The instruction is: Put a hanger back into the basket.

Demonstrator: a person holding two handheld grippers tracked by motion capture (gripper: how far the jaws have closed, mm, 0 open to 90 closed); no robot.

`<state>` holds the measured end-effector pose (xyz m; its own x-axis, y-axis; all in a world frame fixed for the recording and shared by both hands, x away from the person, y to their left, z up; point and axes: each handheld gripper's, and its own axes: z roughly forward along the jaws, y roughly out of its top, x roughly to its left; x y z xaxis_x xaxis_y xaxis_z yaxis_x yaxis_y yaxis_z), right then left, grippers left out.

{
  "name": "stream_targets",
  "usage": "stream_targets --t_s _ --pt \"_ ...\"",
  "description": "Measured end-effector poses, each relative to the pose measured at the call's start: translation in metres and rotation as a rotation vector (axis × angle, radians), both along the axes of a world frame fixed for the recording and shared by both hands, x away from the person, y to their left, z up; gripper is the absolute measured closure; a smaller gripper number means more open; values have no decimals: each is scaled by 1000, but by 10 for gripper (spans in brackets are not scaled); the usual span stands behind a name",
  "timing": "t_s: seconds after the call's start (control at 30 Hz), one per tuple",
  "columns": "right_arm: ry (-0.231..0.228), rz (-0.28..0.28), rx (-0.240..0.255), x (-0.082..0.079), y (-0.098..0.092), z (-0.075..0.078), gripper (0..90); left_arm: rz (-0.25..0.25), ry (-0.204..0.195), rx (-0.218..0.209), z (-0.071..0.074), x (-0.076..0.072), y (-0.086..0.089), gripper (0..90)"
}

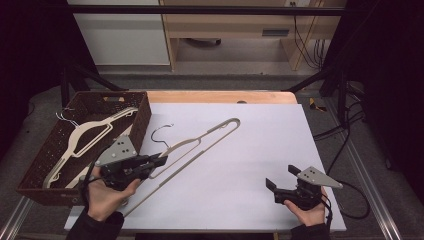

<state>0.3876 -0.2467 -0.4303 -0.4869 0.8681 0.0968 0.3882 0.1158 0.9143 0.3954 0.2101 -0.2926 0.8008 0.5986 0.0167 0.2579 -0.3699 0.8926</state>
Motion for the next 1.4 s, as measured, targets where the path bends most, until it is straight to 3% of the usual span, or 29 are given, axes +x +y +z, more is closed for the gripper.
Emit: stream_targets --t_s 0.2,0.37,0.53,0.57,0.63,0.77,1.17,1.2,1.4 --pt "-5 0 2 0 -1 1 68 8 -9 24 26 6 12 863" --pt "-1 1 2 0 -1 1 67 10 -7 14 42 16 27 863" --pt "-7 1 -1 0 -1 1 66 64 -12 22 53 28 48 863" --pt "-2 2 23 0 0 1 66 76 -11 20 54 32 55 863" --pt "-6 3 -3 0 -1 1 66 78 -11 19 55 34 59 862" --pt "-7 7 -6 0 -1 0 66 106 -11 4 58 46 82 863" --pt "0 2 -10 1 -1 0 51 197 -11 38 57 78 140 863" --pt "1 -1 -14 1 -1 0 49 202 0 26 56 81 147 863" --pt "0 -2 -20 0 -1 0 47 248 40 47 43 95 173 862"
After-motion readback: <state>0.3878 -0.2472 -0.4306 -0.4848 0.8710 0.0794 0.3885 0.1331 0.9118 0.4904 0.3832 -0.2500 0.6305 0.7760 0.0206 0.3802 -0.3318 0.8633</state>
